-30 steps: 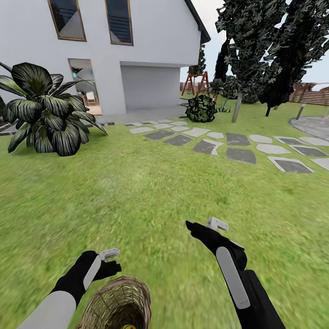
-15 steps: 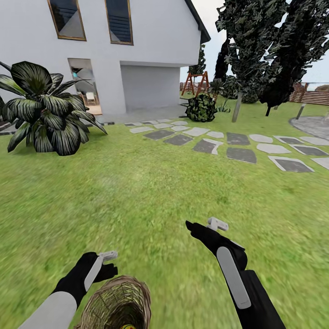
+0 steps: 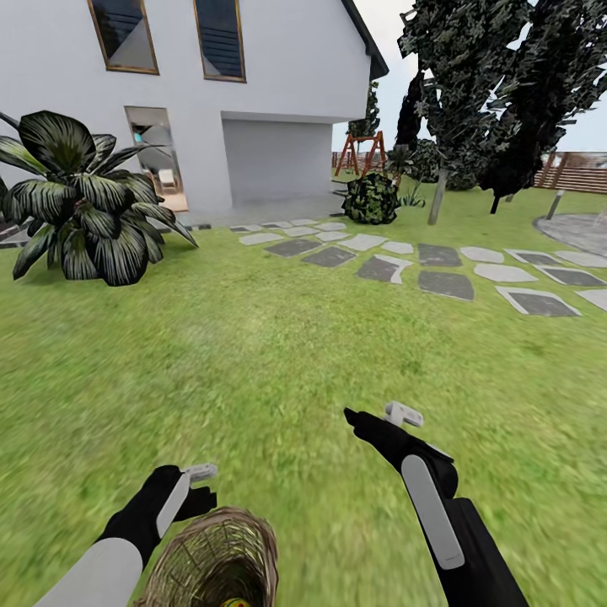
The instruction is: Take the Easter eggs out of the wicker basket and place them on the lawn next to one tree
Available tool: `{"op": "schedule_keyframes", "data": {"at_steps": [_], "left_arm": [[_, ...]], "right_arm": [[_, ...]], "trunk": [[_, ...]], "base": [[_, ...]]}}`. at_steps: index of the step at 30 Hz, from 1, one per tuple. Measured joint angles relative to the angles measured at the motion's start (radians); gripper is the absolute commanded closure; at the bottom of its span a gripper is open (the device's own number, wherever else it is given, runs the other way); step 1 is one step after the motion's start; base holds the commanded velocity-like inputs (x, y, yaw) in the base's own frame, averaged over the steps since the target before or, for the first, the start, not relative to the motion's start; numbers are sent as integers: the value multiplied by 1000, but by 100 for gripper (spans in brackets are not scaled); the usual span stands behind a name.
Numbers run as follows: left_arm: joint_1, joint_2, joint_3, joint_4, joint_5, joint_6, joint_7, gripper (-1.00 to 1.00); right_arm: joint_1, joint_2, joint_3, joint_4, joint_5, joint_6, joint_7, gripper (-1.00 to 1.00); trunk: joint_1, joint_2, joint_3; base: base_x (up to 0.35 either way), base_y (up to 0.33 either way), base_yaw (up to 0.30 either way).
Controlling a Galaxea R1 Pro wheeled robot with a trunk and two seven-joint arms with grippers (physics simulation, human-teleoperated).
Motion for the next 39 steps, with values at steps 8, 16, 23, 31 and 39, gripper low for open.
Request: {"op": "schedule_keyframes", "data": {"at_steps": [8, 16, 23, 31, 39], "left_arm": [[0, 1, -3, 0, -1, -9, 1, -100], [0, -2, 1, 46, -4, -49, 89, -100], [0, -4, -3, 53, -3, -62, 105, -100], [0, -5, -5, 64, -4, -64, 106, -100], [0, -12, -7, 68, -4, -64, 106, -100]], "right_arm": [[0, 4, 1, 4, 0, -1, 0, -100], [0, 4, 0, 6, -1, -1, 0, -100], [0, 0, 0, 6, -36, 0, 0, -100], [0, -2, -1, 7, -69, 1, 0, -100], [0, -2, -1, 9, -71, 1, 0, -100]], "trunk": [[31, -56, -25], [61, -112, -50], [88, -161, -72], [119, -217, -97], [150, -273, -122]], "base": [[0, 0, 0], [0, 0, 0], [0, 0, 0], [0, 0, 0], [0, 0, 0]]}}
